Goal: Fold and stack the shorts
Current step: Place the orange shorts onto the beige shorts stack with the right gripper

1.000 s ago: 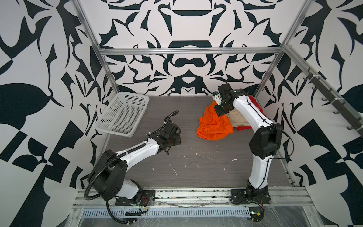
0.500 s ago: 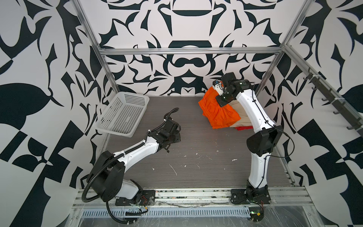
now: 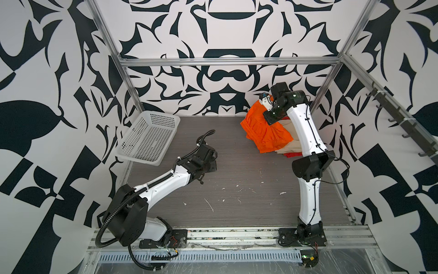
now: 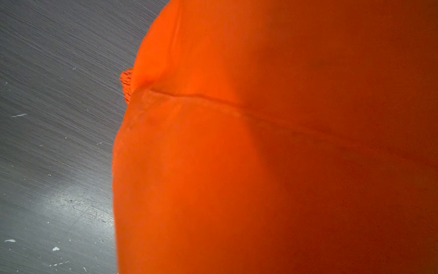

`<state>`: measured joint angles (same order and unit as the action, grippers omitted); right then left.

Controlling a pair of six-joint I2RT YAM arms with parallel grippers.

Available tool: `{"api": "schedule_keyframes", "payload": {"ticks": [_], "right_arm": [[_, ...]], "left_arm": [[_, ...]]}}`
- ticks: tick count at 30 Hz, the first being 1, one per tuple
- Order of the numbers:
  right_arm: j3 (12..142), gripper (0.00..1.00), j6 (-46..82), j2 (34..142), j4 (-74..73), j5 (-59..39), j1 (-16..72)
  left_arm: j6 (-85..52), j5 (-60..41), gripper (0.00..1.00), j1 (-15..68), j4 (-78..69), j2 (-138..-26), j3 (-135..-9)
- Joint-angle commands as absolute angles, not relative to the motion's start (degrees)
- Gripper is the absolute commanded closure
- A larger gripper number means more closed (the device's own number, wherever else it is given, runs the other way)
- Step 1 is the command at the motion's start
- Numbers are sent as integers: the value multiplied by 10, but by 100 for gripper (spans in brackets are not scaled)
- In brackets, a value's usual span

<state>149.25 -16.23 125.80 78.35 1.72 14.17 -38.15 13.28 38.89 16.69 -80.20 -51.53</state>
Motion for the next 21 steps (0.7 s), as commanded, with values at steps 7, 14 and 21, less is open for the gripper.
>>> {"api": "schedule_keyframes", "payload": {"ticks": [7, 14, 21], "right_arm": [[1525, 100, -167, 1197, 786, 1, 109], [1525, 100, -171, 1179, 784, -37, 75], [1526, 100, -171, 1184, 778, -91, 27]], "left_arm": [[-376, 145, 57, 388, 189, -790, -534], [-374, 145, 56, 388, 190, -792, -543], [-372, 147, 57, 389, 190, -794, -551]]}}
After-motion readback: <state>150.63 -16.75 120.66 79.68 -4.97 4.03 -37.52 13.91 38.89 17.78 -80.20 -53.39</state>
